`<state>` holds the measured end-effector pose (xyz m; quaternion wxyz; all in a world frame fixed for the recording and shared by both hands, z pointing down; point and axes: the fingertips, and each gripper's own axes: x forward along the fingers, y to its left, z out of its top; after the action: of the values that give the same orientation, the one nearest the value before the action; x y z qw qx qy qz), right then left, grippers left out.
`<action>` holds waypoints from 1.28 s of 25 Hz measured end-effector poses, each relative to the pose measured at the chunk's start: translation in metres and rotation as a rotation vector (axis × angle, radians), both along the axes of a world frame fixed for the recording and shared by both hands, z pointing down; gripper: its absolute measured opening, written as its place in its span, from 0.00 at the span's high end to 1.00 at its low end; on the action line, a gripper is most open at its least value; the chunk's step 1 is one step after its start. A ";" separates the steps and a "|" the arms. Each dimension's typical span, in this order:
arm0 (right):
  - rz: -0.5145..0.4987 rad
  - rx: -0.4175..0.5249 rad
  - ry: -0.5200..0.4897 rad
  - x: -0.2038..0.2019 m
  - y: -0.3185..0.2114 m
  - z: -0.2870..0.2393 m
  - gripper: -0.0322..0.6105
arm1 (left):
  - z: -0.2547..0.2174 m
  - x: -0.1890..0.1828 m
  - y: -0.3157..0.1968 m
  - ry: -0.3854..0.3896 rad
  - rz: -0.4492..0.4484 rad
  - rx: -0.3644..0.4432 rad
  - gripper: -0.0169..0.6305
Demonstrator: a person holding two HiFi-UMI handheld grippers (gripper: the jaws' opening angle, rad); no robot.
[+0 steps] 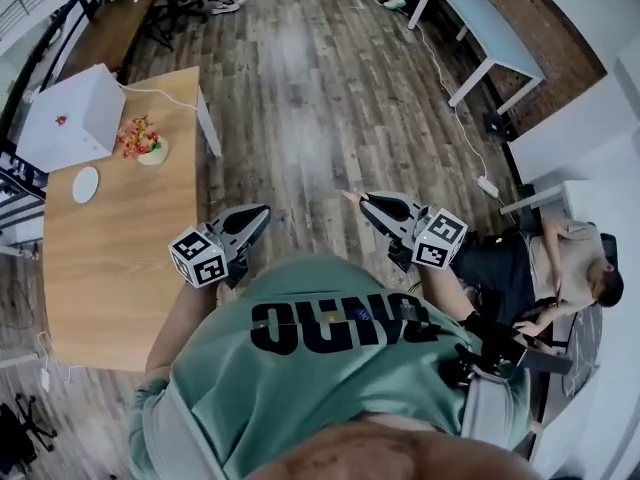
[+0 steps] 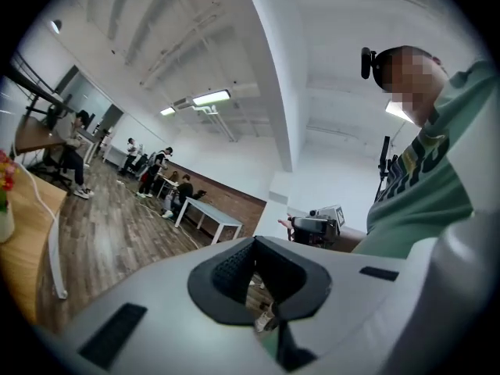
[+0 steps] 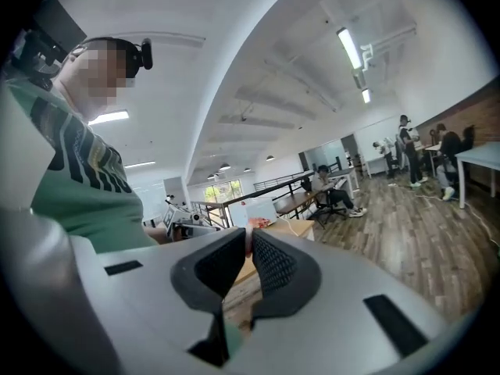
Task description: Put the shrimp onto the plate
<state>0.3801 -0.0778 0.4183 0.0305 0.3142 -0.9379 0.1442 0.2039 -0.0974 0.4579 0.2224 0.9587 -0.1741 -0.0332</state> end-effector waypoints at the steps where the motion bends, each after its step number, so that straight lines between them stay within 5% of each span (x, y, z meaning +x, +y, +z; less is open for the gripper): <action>1: -0.039 0.004 -0.004 -0.008 -0.012 0.000 0.89 | 0.001 -0.007 -0.005 -0.007 -0.030 -0.006 0.96; 19: -0.678 0.007 -0.137 -0.062 -0.249 0.013 0.89 | -0.010 -0.028 -0.114 -0.106 -0.691 -0.041 0.96; 27: -0.892 -0.044 -0.189 -0.123 -0.266 0.031 0.89 | -0.010 -0.072 -0.093 -0.147 -0.947 -0.094 0.96; 32: -0.973 -0.026 -0.173 -0.165 -0.264 0.025 0.89 | -0.012 -0.102 -0.091 -0.126 -1.013 -0.078 0.96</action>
<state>0.2156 -0.3414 0.4437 0.0204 -0.1736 -0.9731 0.1502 0.1016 -0.1881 0.4454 0.2032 0.7453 -0.6309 -0.0724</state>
